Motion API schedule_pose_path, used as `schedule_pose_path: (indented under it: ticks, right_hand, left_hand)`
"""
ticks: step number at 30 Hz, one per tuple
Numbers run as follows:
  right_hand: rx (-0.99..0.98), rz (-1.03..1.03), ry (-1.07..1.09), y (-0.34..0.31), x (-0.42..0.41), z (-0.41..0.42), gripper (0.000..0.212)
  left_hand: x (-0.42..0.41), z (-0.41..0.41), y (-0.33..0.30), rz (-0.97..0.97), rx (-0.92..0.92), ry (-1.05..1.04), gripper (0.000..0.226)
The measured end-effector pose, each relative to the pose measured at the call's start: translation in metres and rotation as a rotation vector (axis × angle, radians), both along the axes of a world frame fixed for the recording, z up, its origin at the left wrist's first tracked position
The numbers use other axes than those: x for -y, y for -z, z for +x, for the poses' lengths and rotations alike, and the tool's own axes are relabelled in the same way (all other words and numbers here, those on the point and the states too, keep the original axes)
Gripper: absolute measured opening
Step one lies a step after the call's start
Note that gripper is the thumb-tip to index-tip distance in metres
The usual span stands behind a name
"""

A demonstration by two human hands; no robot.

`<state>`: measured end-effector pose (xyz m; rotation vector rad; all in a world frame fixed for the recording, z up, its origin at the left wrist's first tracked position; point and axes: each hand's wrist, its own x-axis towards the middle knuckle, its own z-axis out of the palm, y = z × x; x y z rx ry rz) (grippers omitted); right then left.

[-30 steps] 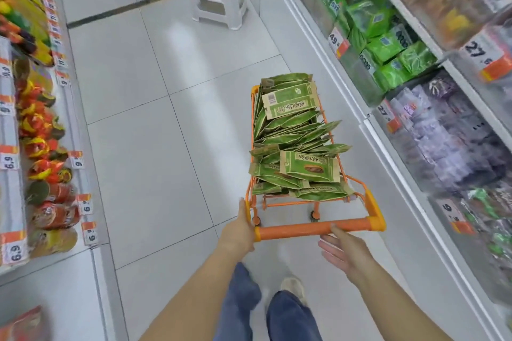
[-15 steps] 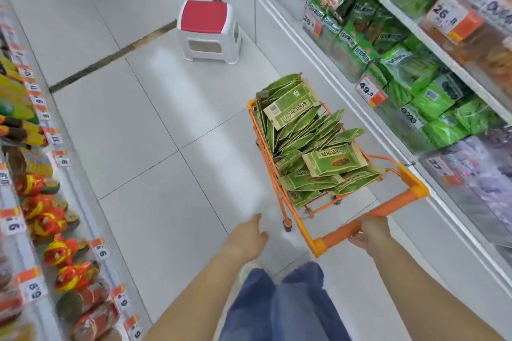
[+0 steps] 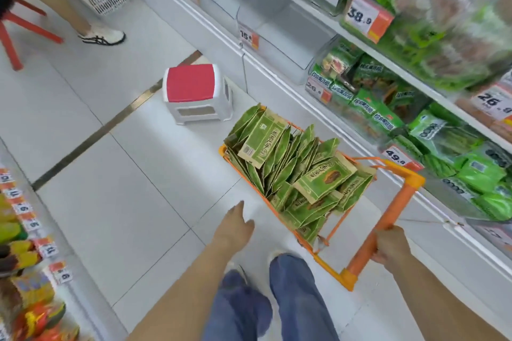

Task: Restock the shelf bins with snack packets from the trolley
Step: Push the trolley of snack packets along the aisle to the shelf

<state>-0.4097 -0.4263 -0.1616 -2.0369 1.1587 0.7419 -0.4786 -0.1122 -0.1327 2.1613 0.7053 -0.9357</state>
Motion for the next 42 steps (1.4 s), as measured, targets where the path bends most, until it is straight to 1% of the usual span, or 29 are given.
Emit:
schedule_pose_path:
  ticks: [4,7,12,15,19,21,23,24,25,26,28,29,30,32,33,34,36,37,39,40,42]
  right_hand:
    - [-0.011,-0.077,-0.007,-0.008,-0.056,0.029,0.031]
    - [-0.012,-0.126,0.011,-0.009,-0.09,0.048,0.033]
    - [0.012,-0.239,0.083,-0.016,-0.144,0.072,0.052]
    - [0.021,-0.267,0.163,-0.018,-0.172,0.088,0.048]
    - [0.001,-0.305,0.183,-0.016,-0.196,0.107,0.038]
    - [-0.018,-0.311,0.174,-0.017,-0.204,0.118,0.037]
    - [-0.043,-0.324,0.173,-0.019,-0.213,0.128,0.038]
    - [-0.048,-0.331,0.177,-0.018,-0.218,0.131,0.038]
    - [-0.048,-0.34,0.181,-0.017,-0.223,0.135,0.039]
    - [-0.043,-0.351,0.186,-0.017,-0.228,0.139,0.039]
    - [-0.056,-0.366,0.222,-0.02,-0.238,0.143,0.039]
    - [-0.079,-0.358,0.248,-0.021,-0.242,0.145,0.041]
    - [-0.107,-0.343,0.269,-0.022,-0.247,0.148,0.043]
    - [-0.15,-0.351,0.334,-0.024,-0.263,0.155,0.048]
    - [-0.12,-0.393,0.351,-0.025,-0.275,0.159,0.05]
    - [-0.042,-0.45,0.344,-0.026,-0.293,0.162,0.054]
    - [0.24,-0.535,0.268,-0.035,-0.343,0.176,0.052]
    - [0.384,-0.531,0.213,-0.04,-0.374,0.186,0.048]
    - [0.615,-0.455,0.085,-0.042,-0.444,0.206,0.037]
    - [0.71,-0.394,0.028,-0.041,-0.48,0.218,0.033]
    - [0.812,-0.211,-0.103,-0.028,-0.55,0.235,0.03]
  left_hand:
    - [-0.092,0.035,0.001,0.036,-0.084,0.035,0.063]
    - [-0.158,0.069,0.001,0.061,-0.086,0.101,0.062]
    - [-0.239,0.14,-0.003,0.121,-0.044,0.195,0.061]
    - [-0.27,0.189,0.007,0.116,-0.044,0.257,0.062]
    - [-0.29,0.25,0.025,0.049,-0.107,0.153,0.067]
    - [-0.296,0.274,0.035,-0.002,-0.161,0.095,0.073]
    - [-0.3,0.292,0.041,-0.176,-0.252,0.014,0.091]
    - [-0.301,0.298,0.043,-0.279,-0.268,-0.015,0.101]
    - [-0.303,0.303,0.05,-0.351,-0.257,-0.029,0.105]
    - [-0.301,0.307,0.051,-0.405,-0.261,-0.03,0.103]
    - [-0.297,0.314,0.052,-0.445,-0.305,-0.067,0.082]
    - [-0.298,0.316,0.056,-0.493,-0.299,-0.109,0.077]
    - [-0.301,0.318,0.066,-0.549,-0.272,-0.166,0.085]
    - [-0.318,0.321,0.095,-0.578,-0.223,-0.132,0.112]
    - [-0.328,0.323,0.109,-0.592,-0.209,-0.082,0.119]
    - [-0.334,0.328,0.105,-0.603,-0.204,-0.044,0.121]
    - [-0.342,0.343,0.074,-0.61,-0.216,0.039,0.111]
    - [-0.348,0.35,0.065,-0.609,-0.222,0.09,0.099]
    - [-0.37,0.36,0.064,-0.553,-0.254,0.122,0.081]
    - [-0.385,0.366,0.071,-0.495,-0.251,0.135,0.071]
    - [-0.425,0.377,0.085,-0.324,-0.163,0.17,0.056]
